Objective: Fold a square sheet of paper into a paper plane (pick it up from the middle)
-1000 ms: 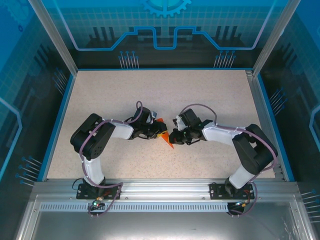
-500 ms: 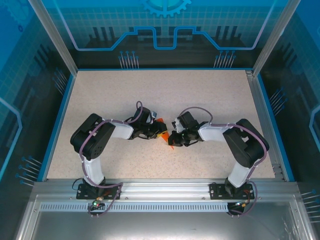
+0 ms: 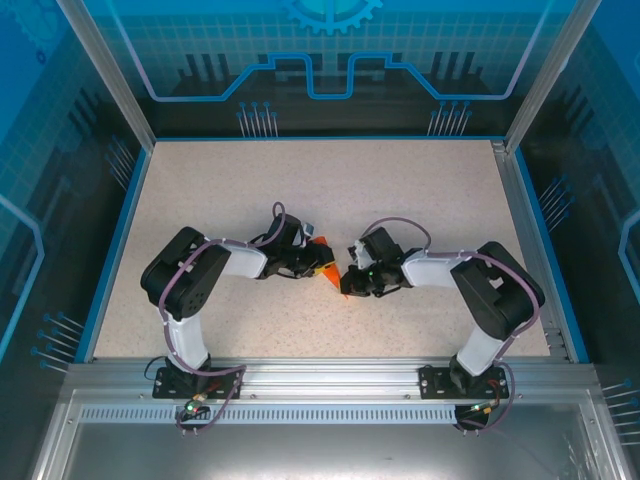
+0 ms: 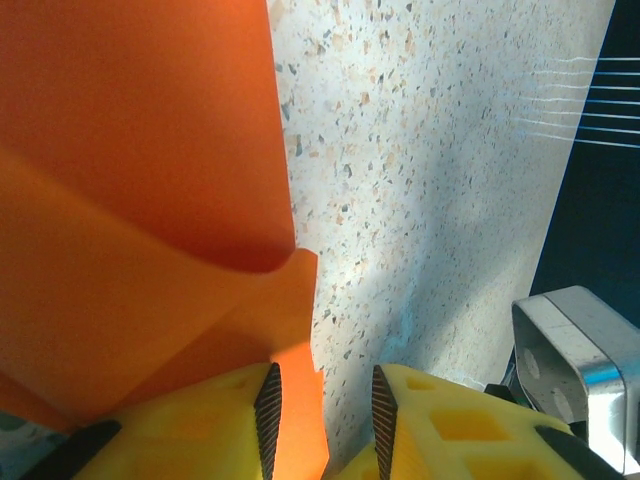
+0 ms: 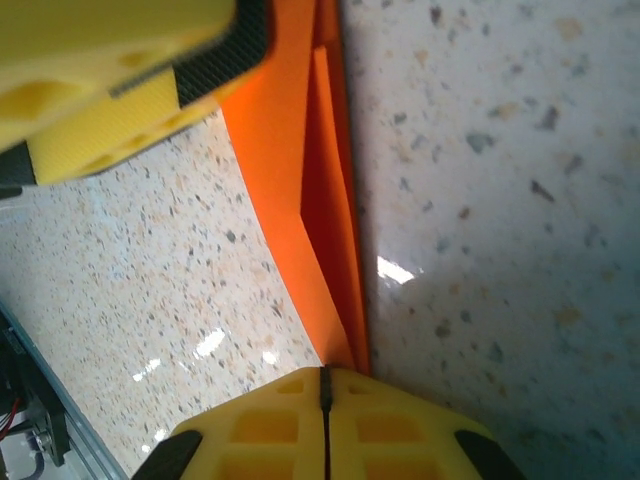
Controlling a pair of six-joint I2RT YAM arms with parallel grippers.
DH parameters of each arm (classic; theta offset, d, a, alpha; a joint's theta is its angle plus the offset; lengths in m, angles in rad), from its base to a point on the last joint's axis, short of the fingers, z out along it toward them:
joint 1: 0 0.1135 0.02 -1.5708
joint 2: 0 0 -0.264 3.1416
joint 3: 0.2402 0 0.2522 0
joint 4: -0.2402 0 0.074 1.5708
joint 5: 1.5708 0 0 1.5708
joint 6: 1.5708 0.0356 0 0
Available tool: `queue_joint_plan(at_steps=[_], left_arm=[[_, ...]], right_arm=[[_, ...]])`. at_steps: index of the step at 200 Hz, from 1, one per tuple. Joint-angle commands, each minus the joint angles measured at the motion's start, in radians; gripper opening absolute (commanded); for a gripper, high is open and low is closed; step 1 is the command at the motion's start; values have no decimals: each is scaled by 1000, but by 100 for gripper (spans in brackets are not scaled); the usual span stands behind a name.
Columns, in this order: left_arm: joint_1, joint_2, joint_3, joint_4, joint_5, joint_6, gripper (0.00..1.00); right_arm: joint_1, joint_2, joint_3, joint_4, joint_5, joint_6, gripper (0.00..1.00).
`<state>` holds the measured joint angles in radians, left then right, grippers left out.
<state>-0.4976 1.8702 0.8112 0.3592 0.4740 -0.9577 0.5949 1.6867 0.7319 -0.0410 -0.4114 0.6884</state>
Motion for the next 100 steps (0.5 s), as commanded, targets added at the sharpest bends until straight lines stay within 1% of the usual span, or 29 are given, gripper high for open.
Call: queue_joint_plan(at_steps=[1, 27, 55, 100], left_arm=[[14, 38, -8, -107, -27, 36, 34], [14, 44, -3, -105, -24, 35, 34], [13, 44, -1, -108, -23, 38, 34], [13, 45, 0, -108, -16, 39, 34]], right_arm=[[-7, -22, -37, -130, 2, -35, 7], [-7, -16, -39, -193, 27, -59, 8], [-7, -32, -46, -216, 46, -69, 8], [-7, -125, 0, -221, 38, -60, 9]])
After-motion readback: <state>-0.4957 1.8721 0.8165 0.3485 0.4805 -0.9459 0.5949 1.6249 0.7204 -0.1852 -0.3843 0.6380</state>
